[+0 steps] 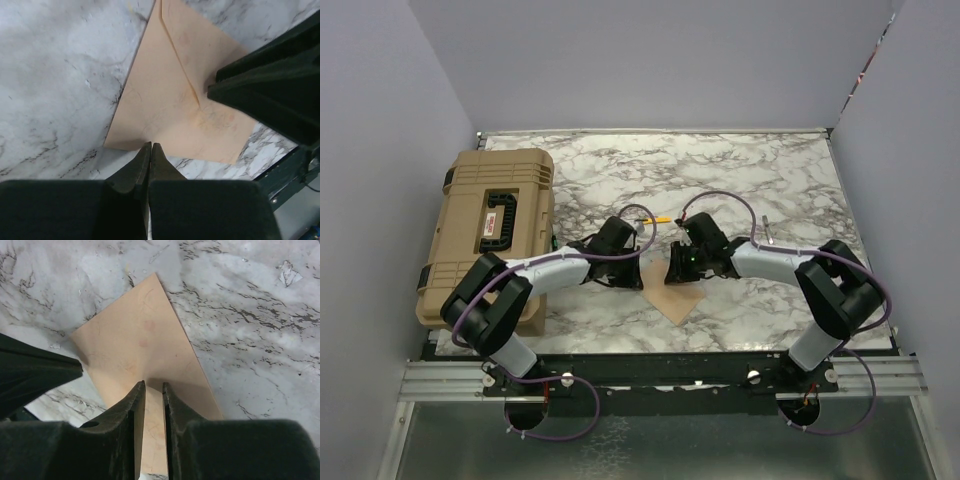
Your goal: Place the letter into the envelope and seal it
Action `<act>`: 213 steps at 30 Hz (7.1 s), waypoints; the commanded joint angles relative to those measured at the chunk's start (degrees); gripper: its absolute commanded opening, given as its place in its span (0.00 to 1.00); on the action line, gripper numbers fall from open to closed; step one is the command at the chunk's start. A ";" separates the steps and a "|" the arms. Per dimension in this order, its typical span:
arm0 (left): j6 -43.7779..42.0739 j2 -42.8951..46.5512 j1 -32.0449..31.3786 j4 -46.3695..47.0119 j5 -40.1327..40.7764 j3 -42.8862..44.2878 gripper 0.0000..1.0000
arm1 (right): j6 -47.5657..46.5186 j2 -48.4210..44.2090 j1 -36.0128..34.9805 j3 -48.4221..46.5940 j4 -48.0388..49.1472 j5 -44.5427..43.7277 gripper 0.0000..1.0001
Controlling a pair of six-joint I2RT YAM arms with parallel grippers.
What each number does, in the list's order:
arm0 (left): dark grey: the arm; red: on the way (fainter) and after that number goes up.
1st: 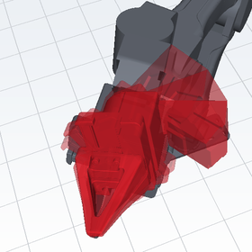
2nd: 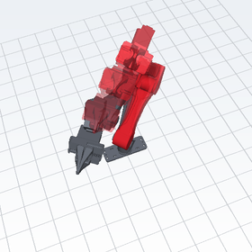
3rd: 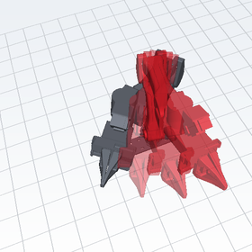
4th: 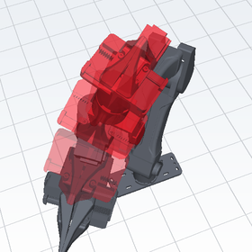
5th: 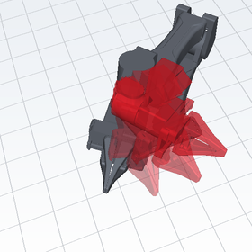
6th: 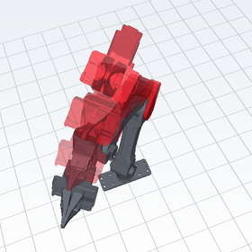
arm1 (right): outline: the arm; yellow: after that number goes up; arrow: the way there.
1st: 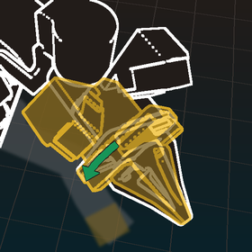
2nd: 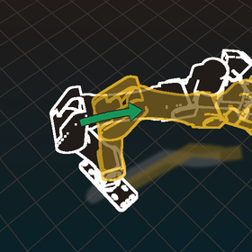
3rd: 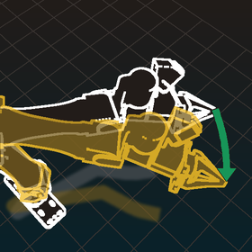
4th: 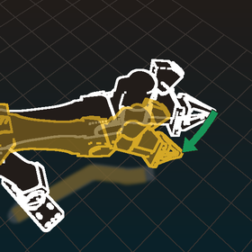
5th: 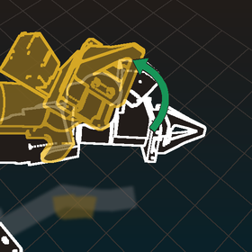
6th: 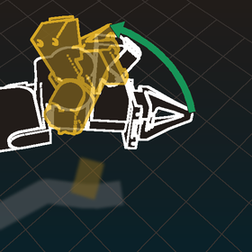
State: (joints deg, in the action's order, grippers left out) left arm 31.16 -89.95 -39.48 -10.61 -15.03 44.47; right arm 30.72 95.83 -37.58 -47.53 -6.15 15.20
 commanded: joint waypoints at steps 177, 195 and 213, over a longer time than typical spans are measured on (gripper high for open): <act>2.59 -21.80 7.76 6.91 -11.63 10.75 0.00 | 2.97 2.92 -12.01 -16.85 -22.43 -25.00 0.08; 2.87 -22.11 7.76 6.91 -11.60 10.63 0.00 | 3.85 6.27 -12.37 -12.18 -20.77 -18.84 0.06; 2.86 -22.72 7.85 6.92 -11.67 10.90 0.00 | 10.89 1.17 -12.63 -4.27 -25.35 -21.43 0.03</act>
State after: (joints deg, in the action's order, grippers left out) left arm 36.97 -108.90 -31.62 1.02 -32.14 56.53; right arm 39.20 95.94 -49.45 -54.41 -23.86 -4.36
